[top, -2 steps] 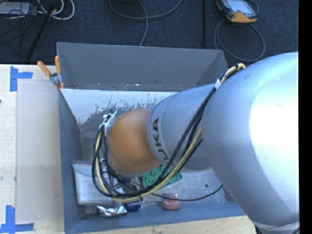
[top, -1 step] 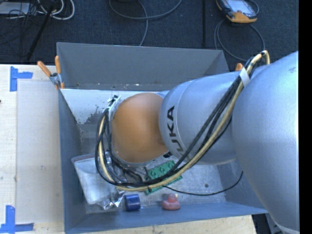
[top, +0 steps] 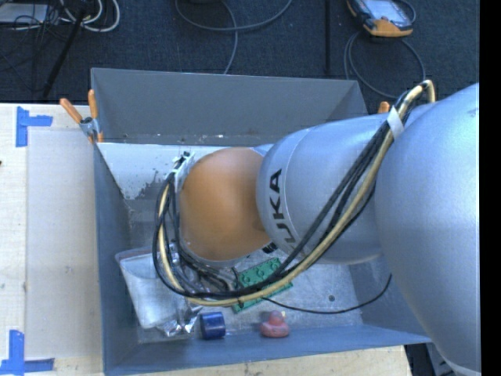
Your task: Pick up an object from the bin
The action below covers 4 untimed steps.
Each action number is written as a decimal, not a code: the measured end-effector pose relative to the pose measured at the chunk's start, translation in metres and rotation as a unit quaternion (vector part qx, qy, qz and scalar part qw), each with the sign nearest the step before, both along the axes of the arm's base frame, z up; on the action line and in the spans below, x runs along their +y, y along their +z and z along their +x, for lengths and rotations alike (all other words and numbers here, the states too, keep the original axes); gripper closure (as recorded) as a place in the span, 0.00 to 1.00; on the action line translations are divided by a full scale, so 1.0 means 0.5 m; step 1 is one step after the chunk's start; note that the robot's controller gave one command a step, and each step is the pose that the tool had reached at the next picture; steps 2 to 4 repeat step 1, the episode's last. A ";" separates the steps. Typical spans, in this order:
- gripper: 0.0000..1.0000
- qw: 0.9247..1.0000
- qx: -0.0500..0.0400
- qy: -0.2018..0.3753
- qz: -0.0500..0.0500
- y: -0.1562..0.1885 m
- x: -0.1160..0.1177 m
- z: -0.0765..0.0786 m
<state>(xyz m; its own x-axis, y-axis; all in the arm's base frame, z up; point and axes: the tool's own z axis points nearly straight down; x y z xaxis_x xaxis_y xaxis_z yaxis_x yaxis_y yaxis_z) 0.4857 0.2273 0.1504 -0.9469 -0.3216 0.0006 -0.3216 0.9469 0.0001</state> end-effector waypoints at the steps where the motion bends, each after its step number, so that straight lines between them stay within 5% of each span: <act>1: 1.00 1.000 -0.002 -0.001 0.001 0.096 0.001 0.001; 4: 1.00 1.000 -0.002 -0.001 0.001 0.096 0.001 0.001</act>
Offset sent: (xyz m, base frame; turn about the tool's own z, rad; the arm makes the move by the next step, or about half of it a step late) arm -0.0001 0.0000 0.0464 0.0000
